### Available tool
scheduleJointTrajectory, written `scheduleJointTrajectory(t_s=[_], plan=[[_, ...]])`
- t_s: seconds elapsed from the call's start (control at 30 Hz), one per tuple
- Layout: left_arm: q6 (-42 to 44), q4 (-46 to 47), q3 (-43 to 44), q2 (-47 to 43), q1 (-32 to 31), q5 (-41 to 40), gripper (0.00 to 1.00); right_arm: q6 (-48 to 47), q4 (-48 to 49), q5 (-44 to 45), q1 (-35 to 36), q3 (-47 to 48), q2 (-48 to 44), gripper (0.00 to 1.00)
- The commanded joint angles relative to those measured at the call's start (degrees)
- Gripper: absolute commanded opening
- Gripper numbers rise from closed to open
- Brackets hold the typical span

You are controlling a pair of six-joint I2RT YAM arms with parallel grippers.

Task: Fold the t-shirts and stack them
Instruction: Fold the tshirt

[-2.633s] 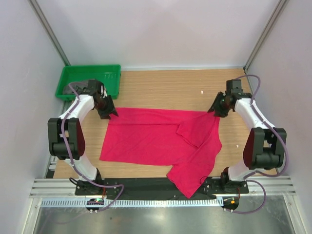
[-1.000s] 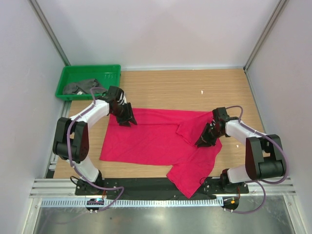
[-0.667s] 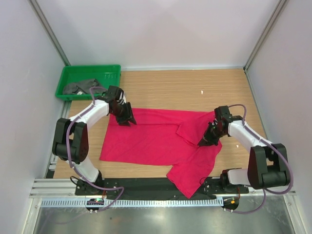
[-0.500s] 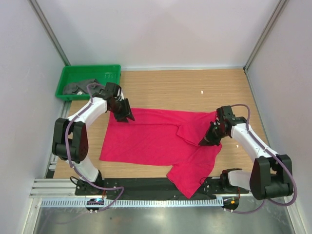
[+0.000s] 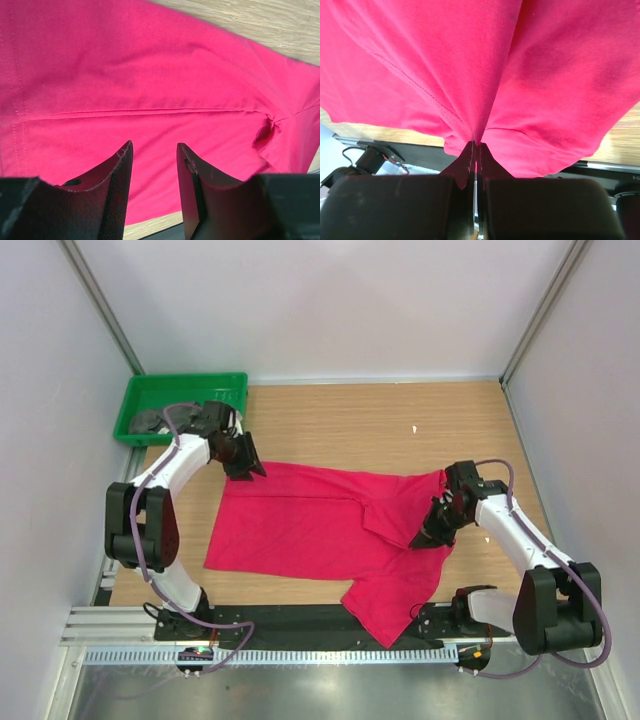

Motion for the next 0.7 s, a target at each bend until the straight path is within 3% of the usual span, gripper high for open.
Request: scheduleJointTrajectory(t_s=[0.0, 0.47, 0.57, 0.6, 0.67], plan=[[1.4, -0.6, -0.4, -1.2, 1.1, -0.5, 0.42, -0.8, -0.3, -3.0, -0.1, -0.8, 0.5, 0.01], [1.7, -1.1, -0.9, -1.3, 2.4, -0.2, 0.42, -0.9, 3.2, -7.9, -0.2, -5.5, 3.3, 0.03], [1.9, -1.4, -0.9, -1.3, 2.7, -0.5, 0.42, -2.0, 3.6, -6.2, -0.4, -3.2, 4.5, 0.14], [2.0, -1.4, -0.9, -1.3, 3.0, -0.5, 0.43, -2.4, 3.3, -5.0, -1.9, -1.7, 4.9, 0.24], [2.1, -1.6, -0.6, -1.3, 3.4, -0.4, 0.43, -3.5, 3.7, -2.4, -5.5, 3.9, 5.8, 0.35]])
